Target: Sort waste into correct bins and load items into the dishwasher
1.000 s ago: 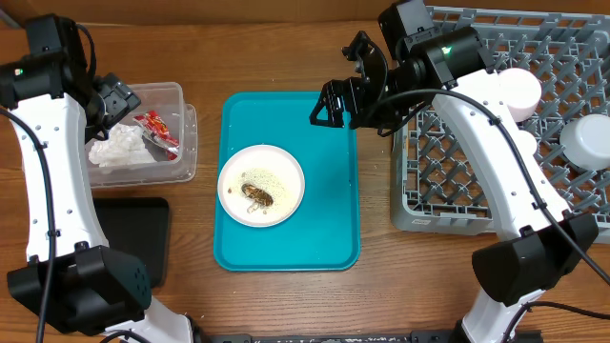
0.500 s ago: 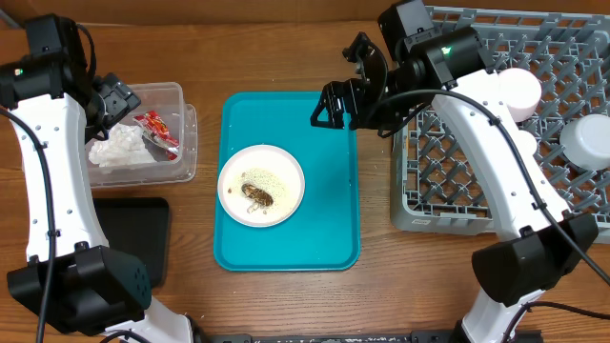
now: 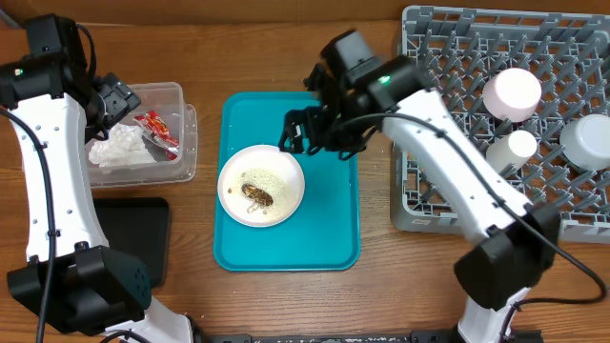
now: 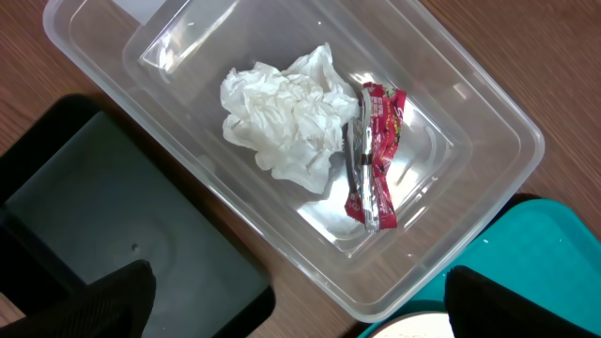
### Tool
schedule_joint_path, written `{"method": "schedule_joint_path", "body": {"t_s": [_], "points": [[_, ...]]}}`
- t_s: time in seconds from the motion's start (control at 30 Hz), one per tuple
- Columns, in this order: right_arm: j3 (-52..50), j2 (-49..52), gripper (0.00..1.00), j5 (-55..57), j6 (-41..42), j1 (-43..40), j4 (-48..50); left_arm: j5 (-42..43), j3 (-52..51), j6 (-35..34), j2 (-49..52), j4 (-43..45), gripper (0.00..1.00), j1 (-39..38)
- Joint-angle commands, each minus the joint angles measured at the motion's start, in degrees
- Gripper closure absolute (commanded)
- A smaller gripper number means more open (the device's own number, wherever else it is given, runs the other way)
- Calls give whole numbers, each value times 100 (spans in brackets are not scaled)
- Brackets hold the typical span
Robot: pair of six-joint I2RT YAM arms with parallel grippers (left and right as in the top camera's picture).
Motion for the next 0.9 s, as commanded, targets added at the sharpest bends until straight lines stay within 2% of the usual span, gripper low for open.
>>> {"method": "schedule_joint_path", "body": {"t_s": [0.0,0.43,0.6,0.7,0.87], "points": [[-195,186,0,511,501,186,162,-81,39,-74,-173,-2,0,-76],[-197,398,0,542,608,313,127,-81,39,-74,-173,0,0,-76],[-92,396,0,-85,601,258,127,-81,39,-72,-173,-2,0,-76],[210,393,0,-431,570,76,-44,-81,39,-74,-173,-2,0,-76],[1036,249,0,-354,105,-409,-710,-81,39,-74,-173,0,0,-76]]}}
